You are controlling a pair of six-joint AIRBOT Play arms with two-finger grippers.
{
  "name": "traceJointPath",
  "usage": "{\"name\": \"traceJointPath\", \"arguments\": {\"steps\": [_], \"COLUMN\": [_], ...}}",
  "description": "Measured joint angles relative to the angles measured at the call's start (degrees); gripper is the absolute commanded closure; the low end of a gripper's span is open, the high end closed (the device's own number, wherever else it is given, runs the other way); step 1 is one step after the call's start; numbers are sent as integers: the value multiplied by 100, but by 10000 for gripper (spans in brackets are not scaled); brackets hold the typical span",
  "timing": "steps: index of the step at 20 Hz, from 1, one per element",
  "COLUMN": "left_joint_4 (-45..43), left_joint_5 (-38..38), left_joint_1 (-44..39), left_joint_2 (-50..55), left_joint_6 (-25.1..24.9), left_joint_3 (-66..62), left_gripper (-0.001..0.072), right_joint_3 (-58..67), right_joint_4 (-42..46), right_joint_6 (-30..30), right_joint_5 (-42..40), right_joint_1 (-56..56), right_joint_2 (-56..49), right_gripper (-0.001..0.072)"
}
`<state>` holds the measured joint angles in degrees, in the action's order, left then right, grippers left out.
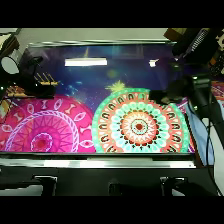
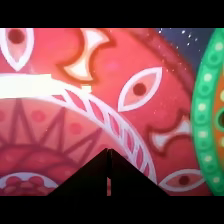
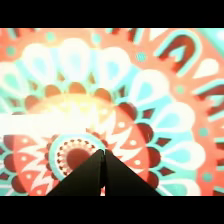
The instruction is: Fold the clothes and pants, and hang the long-sleeved shirts on hangers.
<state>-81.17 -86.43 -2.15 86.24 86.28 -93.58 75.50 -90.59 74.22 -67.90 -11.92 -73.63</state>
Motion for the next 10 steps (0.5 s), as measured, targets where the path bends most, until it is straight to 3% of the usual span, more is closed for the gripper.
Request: {"name": "traceJointPath", "arguments": {"steps": [10], "left_joint_4": [-247], "left_joint_5": [46], "left_joint_1": [-81], "left_joint_2": [17], "left_joint_6": [-17], "left_joint_3": [286], "left_gripper": [688], "right_joint_3": [7], "right_joint_4": [-26], "right_joint_6": [175], "right_joint_5": [-46], "right_joint_1": [-874], "right_joint_2": [-26], "right_gripper": [668]}}
